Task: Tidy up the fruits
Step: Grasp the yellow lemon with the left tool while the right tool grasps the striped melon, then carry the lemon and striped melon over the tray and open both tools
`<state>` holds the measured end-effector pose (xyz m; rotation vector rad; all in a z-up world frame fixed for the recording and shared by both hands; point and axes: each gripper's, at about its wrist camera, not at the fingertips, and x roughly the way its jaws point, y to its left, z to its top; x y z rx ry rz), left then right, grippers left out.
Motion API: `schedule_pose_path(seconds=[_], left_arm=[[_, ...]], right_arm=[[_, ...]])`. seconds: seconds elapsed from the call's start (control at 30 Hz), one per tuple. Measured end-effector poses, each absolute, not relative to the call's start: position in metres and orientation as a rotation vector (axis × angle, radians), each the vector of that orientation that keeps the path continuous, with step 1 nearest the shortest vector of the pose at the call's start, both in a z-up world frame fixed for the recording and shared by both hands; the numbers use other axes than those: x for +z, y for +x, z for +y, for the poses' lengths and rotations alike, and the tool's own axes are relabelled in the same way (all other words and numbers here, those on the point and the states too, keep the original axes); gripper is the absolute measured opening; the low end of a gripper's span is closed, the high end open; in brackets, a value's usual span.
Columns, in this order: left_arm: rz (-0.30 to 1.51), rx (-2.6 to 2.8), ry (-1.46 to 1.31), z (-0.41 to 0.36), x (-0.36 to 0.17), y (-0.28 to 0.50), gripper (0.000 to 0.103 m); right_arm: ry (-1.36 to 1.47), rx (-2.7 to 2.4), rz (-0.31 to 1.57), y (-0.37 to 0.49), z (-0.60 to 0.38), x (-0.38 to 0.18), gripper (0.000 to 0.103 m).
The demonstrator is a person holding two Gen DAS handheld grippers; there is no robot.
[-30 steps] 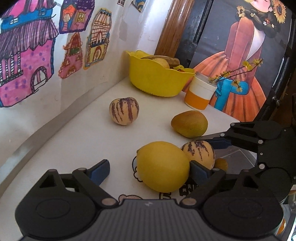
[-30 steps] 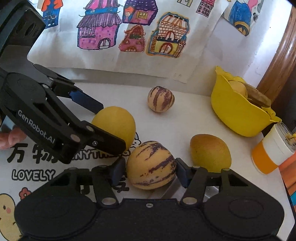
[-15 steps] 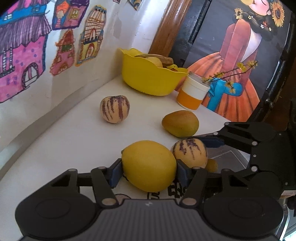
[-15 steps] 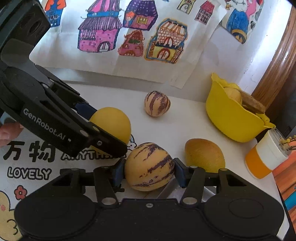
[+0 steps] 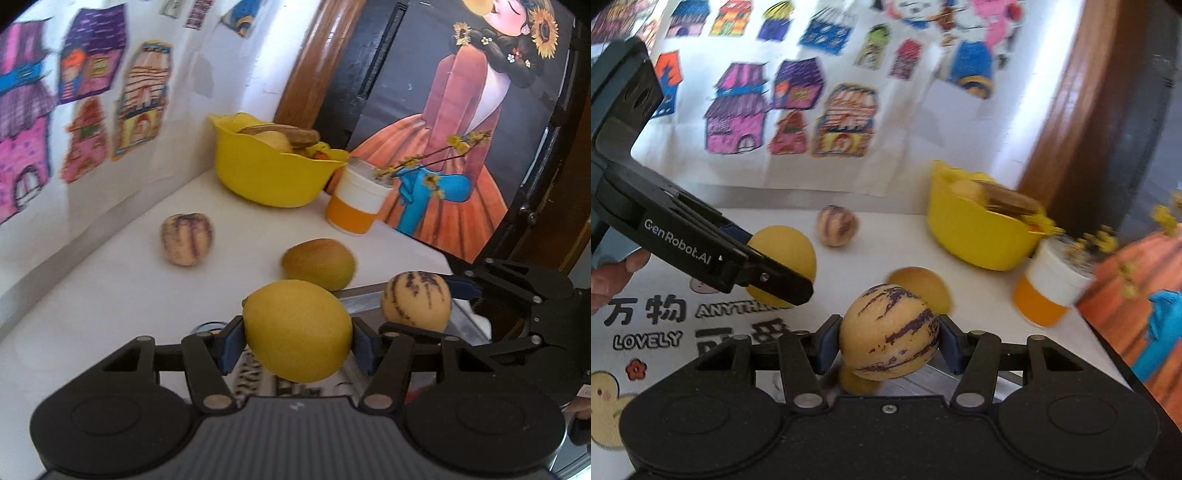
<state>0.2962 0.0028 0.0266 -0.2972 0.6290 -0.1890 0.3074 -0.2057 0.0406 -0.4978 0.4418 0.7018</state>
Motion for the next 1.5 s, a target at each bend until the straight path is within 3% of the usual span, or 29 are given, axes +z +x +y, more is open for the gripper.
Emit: schedule_pose_path(seconds=[0.53,1.27,1.4,1.5], left_arm=[[0.634,-0.272,-0.241,-0.079,0.028,0.329,0.064],[0.749,-0.258,-0.09,-0.13,0.012,0.348,0.065],[0.711,-0.266,-0.116,-0.126,0.02,0.343,0.081],[0.691,-0.265,-0.123,-0.124,0.029,0.337,0.083]], right_arm=[[-0.458,0.554,0.477,0.294,-0.299,0.014,0.057],[-0.458,0.546,0.528,0.289,-0.307,0.003,0.057],[-0.441,0.536,0.508,0.284,-0.308,0.007,0.072],[-0.445,0.523,0.498,0.279,-0.306,0.009,0.073]])
